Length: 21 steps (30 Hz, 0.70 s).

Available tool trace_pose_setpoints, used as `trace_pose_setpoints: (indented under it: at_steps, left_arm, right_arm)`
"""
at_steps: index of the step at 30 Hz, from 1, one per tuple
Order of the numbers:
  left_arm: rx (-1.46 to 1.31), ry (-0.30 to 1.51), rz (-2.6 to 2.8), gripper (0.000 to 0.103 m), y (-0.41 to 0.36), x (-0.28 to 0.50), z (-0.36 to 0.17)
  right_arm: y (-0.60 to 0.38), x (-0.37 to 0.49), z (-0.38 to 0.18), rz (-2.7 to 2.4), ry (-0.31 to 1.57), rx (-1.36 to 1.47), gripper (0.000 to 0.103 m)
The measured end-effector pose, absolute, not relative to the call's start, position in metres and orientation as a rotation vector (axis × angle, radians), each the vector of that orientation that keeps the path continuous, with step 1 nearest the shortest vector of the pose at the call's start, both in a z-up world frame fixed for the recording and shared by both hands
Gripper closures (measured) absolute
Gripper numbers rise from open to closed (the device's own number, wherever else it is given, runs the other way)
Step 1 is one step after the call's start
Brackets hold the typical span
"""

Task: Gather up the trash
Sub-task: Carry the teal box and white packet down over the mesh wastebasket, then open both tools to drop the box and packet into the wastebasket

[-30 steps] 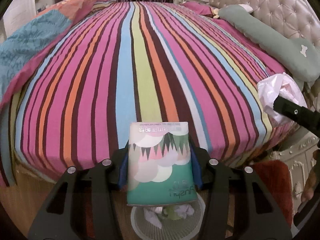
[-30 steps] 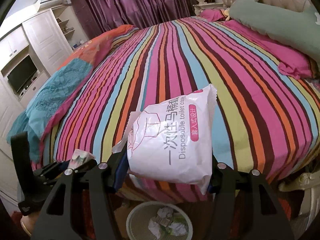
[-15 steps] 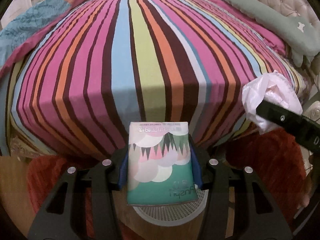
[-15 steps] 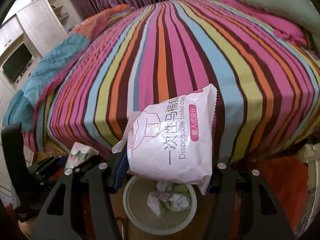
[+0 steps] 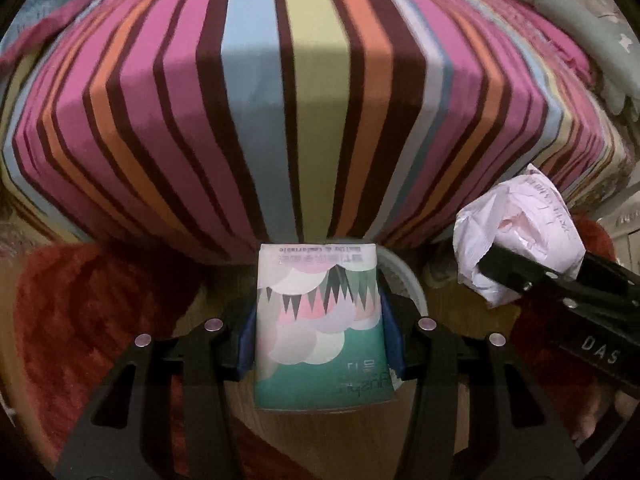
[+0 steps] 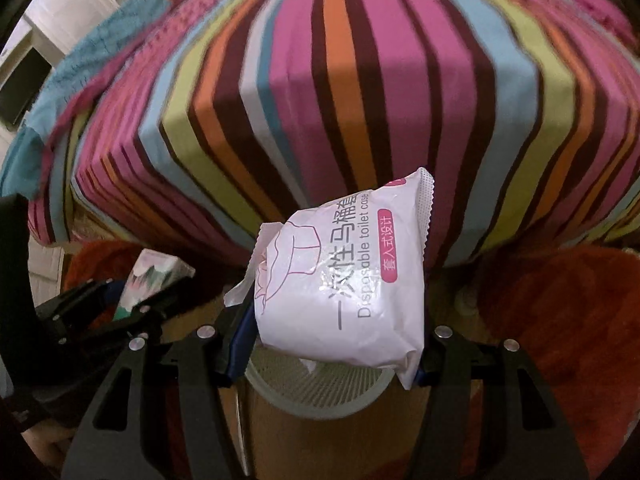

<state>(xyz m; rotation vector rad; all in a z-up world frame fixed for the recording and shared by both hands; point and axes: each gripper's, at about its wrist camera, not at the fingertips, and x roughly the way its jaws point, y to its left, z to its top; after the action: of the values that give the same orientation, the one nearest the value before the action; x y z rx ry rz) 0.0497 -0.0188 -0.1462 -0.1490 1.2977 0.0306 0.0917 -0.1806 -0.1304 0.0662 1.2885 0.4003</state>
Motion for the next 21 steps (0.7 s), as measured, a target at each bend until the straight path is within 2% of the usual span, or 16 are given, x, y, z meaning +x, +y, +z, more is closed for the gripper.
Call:
trace_pose_setpoints:
  at_steps: [12,21]
  left_arm:
    - [-0.247,1.523,0.058,0.054,-0.006,0.053,-0.200]
    - [-0.264,1.648,0.018,0.054,-0.016,0.049,-0.223]
  right_arm:
    - [-0.170,0.101,-0.195,0.365,1.587,0.084,0.047]
    - [-0.170,0.101,-0.224,0.353,1.690,0.120,0.046]
